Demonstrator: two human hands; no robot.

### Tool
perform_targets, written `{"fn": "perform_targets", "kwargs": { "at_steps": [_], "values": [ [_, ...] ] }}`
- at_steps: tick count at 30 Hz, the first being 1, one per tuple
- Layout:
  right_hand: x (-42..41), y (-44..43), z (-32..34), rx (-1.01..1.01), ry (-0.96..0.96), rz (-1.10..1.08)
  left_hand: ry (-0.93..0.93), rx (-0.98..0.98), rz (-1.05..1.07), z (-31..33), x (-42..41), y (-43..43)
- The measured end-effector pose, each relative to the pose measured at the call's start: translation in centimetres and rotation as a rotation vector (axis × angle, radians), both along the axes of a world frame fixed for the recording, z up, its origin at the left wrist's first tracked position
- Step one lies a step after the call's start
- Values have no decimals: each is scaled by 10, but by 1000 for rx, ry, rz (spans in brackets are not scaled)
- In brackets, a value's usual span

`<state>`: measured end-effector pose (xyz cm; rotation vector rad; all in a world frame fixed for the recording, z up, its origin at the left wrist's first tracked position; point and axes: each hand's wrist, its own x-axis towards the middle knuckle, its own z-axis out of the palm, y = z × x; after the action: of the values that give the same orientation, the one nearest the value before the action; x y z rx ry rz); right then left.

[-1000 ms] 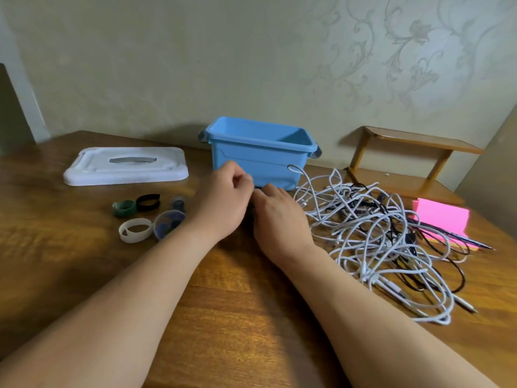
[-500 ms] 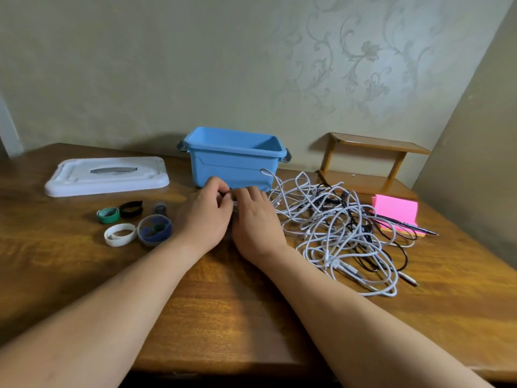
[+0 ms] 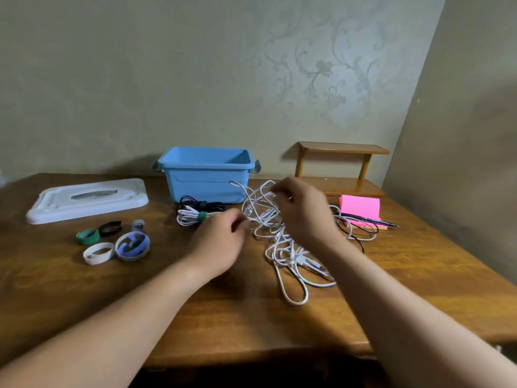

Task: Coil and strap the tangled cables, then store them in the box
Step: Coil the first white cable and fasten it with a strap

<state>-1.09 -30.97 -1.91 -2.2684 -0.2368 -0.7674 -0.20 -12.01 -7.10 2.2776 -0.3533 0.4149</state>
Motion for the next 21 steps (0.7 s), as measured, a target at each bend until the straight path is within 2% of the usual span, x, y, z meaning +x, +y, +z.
{"fn": "perform_targets", "kwargs": {
  "at_steps": [3,7,9,12,16,21],
  "values": [
    [0,-42,13,130,49,-106,105,137,-90,6,-5,-36],
    [-9,-63,12,220,44,-126,177,334,-89,15,-5,-79],
    [-14,-68,8,278,35,-110,157,329,-70,14,0,-92],
    [-19,-82,5,368,4,-122,148,71,-118,16,8,-94],
    [-21,-96,6,415,7,-141,25,-289,-158,40,8,-69],
    [-16,-73,10,444,32,-21,10,-475,-127,62,9,-36]
  ]
}}
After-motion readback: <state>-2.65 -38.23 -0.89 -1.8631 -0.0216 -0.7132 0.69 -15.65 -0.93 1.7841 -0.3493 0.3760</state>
